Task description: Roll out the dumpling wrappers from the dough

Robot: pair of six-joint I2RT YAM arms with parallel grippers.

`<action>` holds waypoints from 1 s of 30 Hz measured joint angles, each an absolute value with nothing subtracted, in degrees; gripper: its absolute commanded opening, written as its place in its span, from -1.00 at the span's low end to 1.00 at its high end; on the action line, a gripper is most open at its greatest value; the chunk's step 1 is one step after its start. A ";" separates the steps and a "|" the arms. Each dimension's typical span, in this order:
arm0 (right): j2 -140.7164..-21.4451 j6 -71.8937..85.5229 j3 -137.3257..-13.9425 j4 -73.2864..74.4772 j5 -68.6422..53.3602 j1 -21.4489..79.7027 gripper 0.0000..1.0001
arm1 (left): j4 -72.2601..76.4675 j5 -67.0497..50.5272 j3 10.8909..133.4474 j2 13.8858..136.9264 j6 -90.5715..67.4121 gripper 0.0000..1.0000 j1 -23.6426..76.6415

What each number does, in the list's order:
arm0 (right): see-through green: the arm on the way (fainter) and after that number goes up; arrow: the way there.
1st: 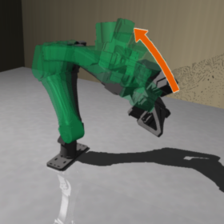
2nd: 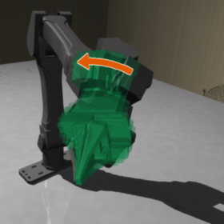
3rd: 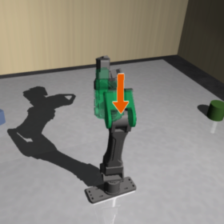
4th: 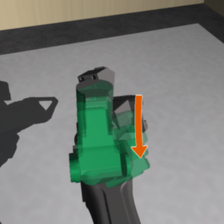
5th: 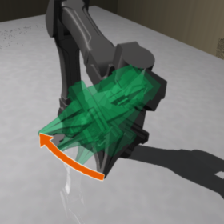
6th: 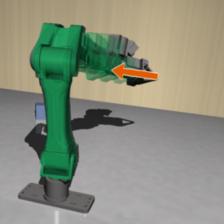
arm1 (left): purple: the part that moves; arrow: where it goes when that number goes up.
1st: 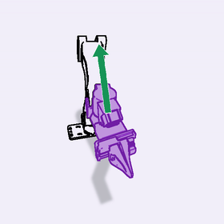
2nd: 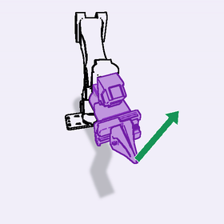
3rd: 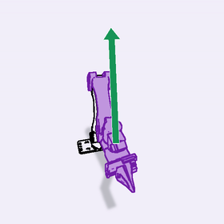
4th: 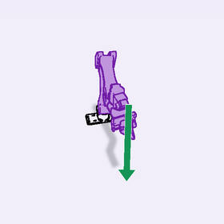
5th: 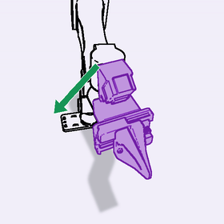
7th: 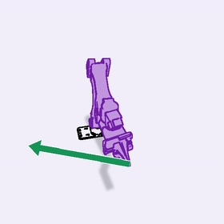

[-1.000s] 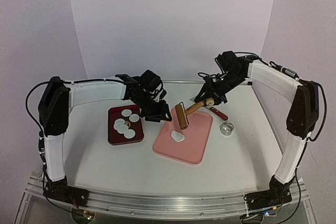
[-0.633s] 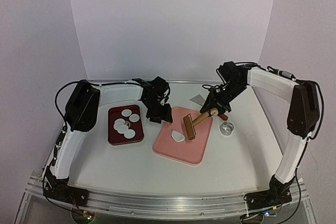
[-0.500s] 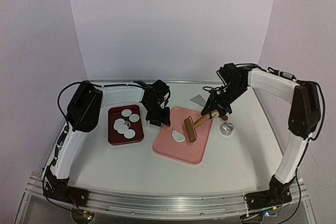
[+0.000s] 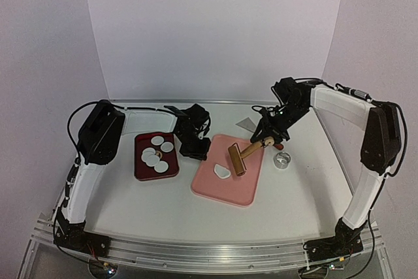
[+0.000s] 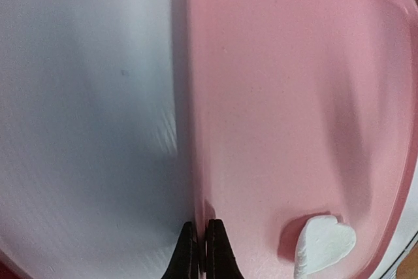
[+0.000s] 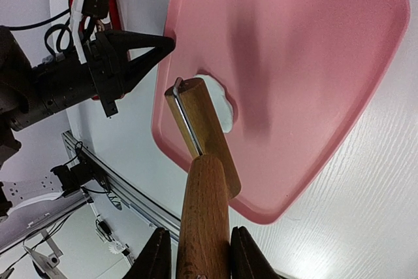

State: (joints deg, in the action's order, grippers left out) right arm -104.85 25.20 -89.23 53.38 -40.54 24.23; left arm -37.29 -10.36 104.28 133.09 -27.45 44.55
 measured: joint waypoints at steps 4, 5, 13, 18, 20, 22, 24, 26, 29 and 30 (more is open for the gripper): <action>-105.93 23.23 -89.38 53.43 -40.82 24.89 -1.00 | -34.33 -9.19 96.77 128.67 -27.19 -1.00 46.36; -106.49 22.68 -89.45 53.42 -40.99 25.18 -1.00 | -33.78 -8.96 95.20 127.74 -27.17 -1.00 46.89; -113.13 18.08 -92.64 55.92 -41.28 27.78 -1.00 | -31.91 -8.77 90.19 124.66 -27.24 -1.00 49.33; -115.19 16.61 -93.81 57.89 -41.31 28.92 -1.00 | -31.88 -8.85 90.19 124.66 -27.28 -1.00 49.34; -115.51 16.40 -94.04 58.32 -41.25 29.25 -1.00 | -31.88 -8.84 90.19 124.66 -27.32 -1.00 49.34; -115.88 16.12 -94.28 58.70 -40.90 29.67 -1.00 | -31.88 -8.84 90.19 124.66 -27.33 -1.00 49.36; -116.28 16.04 -94.40 59.01 -40.09 29.91 -1.00 | -31.88 -8.84 90.19 124.66 -27.35 -1.00 49.36; -116.77 16.05 -94.53 59.41 -39.46 30.10 -1.00 | -31.88 -8.84 90.19 124.66 -27.39 -1.00 49.36; -117.21 16.07 -94.93 59.77 -39.03 30.11 -1.00 | -31.88 -8.84 90.19 124.66 -27.45 -1.00 49.36; -117.32 16.08 -95.03 59.86 -38.89 30.11 -1.00 | -31.88 -8.84 90.19 124.66 -27.47 -1.00 49.36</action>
State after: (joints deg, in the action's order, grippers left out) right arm -117.32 16.08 -95.03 59.86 -38.89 30.11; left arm -31.88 -8.84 90.19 124.66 -27.47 49.36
